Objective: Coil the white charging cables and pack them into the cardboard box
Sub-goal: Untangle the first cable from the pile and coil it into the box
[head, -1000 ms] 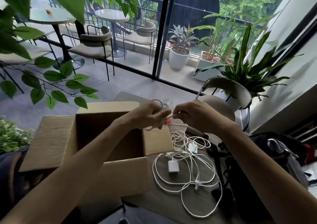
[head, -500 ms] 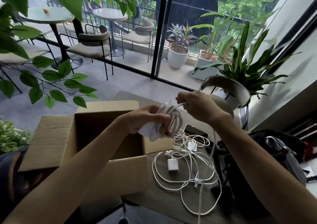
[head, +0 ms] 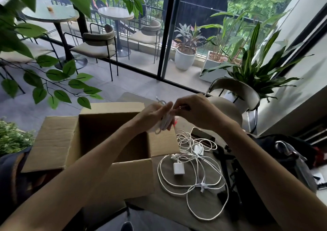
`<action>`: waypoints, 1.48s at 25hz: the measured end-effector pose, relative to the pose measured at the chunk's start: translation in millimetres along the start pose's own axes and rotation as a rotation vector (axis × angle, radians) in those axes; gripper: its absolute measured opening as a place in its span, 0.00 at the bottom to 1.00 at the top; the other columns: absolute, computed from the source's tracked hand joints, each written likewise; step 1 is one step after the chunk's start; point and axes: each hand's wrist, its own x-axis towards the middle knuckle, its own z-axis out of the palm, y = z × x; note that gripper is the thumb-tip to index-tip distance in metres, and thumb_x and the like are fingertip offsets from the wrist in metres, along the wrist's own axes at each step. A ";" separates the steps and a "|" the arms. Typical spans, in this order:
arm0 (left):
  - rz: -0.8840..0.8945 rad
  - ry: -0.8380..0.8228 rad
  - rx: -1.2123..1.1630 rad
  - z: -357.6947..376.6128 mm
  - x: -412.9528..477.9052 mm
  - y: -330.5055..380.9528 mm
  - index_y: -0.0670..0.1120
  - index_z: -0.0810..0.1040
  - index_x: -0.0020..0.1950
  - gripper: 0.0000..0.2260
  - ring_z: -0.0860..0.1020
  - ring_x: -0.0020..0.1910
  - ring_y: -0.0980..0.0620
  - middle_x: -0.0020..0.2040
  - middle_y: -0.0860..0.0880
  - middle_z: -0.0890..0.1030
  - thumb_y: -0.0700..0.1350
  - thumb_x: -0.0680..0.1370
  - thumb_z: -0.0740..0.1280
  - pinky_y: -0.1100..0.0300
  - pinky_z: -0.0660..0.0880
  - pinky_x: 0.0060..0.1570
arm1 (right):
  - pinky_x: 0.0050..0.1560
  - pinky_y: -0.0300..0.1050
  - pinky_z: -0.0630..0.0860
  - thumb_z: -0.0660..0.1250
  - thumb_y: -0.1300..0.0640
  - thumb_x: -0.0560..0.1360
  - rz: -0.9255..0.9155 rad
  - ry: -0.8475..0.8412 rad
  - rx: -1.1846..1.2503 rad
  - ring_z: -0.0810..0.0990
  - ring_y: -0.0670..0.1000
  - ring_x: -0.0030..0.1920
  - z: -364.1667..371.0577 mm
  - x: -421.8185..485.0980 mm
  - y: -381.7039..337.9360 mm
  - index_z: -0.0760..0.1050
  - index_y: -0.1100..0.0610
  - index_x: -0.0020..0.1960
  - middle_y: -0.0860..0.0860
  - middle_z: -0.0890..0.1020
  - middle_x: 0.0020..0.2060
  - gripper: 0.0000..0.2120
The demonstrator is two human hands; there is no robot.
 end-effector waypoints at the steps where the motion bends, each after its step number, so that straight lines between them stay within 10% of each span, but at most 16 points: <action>1: -0.094 -0.095 -0.200 -1.9 -1.4 0.9 0.36 0.80 0.44 0.31 0.81 0.34 0.45 0.39 0.41 0.82 0.65 0.78 0.59 0.55 0.79 0.37 | 0.36 0.32 0.71 0.73 0.55 0.75 0.005 0.057 0.046 0.77 0.41 0.33 -0.3 2.6 3.4 0.83 0.57 0.46 0.47 0.83 0.36 0.05; 5: -0.123 -0.213 -0.704 0.9 -10.8 10.9 0.46 0.83 0.39 0.18 0.80 0.35 0.54 0.35 0.50 0.82 0.61 0.71 0.74 0.60 0.78 0.40 | 0.38 0.46 0.72 0.68 0.60 0.79 0.152 0.281 0.263 0.76 0.49 0.34 11.2 5.7 23.4 0.81 0.61 0.46 0.54 0.81 0.35 0.05; 8: -0.079 -0.100 -1.036 4.2 -4.0 25.3 0.47 0.82 0.44 0.10 0.80 0.40 0.53 0.40 0.49 0.82 0.52 0.78 0.69 0.60 0.79 0.43 | 0.38 0.43 0.67 0.63 0.65 0.80 0.232 0.132 0.258 0.70 0.42 0.32 29.7 -4.8 26.9 0.78 0.55 0.40 0.46 0.75 0.31 0.12; 12: 0.028 0.426 -0.113 7.6 4.4 12.2 0.41 0.81 0.43 0.11 0.82 0.34 0.52 0.36 0.47 0.83 0.47 0.79 0.68 0.59 0.81 0.36 | 0.36 0.28 0.64 0.61 0.57 0.82 0.116 -0.196 -0.020 0.70 0.33 0.35 46.2 -20.7 7.0 0.81 0.53 0.53 0.38 0.73 0.37 0.09; 16: 0.228 0.275 0.553 13.0 0.1 -5.7 0.39 0.78 0.36 0.18 0.76 0.25 0.53 0.30 0.46 0.79 0.51 0.79 0.67 0.59 0.73 0.25 | 0.34 0.29 0.69 0.67 0.56 0.80 0.075 -0.187 -0.022 0.76 0.36 0.31 17.2 -17.5 -5.5 0.83 0.54 0.49 0.41 0.78 0.32 0.06; 22: -0.186 -0.116 -0.127 14.8 -12.0 -3.0 0.39 0.80 0.44 0.36 0.80 0.36 0.47 0.39 0.44 0.82 0.74 0.70 0.62 0.58 0.76 0.40 | 0.35 0.39 0.79 0.78 0.54 0.69 0.085 -0.023 0.223 0.82 0.44 0.32 -15.2 -15.8 3.6 0.84 0.57 0.44 0.49 0.84 0.33 0.08; 26: -0.234 -0.227 -0.347 9.8 -14.1 -0.2 0.42 0.80 0.48 0.28 0.80 0.39 0.51 0.41 0.48 0.83 0.65 0.64 0.77 0.60 0.77 0.41 | 0.34 0.46 0.76 0.75 0.62 0.69 0.096 0.077 0.631 0.76 0.56 0.31 -5.7 -11.7 10.7 0.80 0.70 0.45 0.71 0.79 0.35 0.11; 33: -0.119 -0.609 -0.769 5.1 -12.0 9.5 0.49 0.83 0.50 0.06 0.82 0.40 0.59 0.42 0.53 0.84 0.49 0.77 0.71 0.66 0.78 0.44 | 0.44 0.46 0.74 0.62 0.61 0.81 0.086 -0.046 0.842 0.76 0.55 0.43 26.9 -3.3 9.5 0.76 0.69 0.51 0.68 0.78 0.42 0.10; 37: -0.196 -0.458 -0.723 3.4 -14.4 7.1 0.47 0.84 0.45 0.07 0.81 0.38 0.56 0.38 0.51 0.83 0.50 0.74 0.74 0.62 0.78 0.43 | 0.37 0.39 0.71 0.65 0.53 0.79 0.127 0.142 0.713 0.74 0.44 0.35 37.2 6.8 8.9 0.77 0.52 0.43 0.47 0.78 0.35 0.07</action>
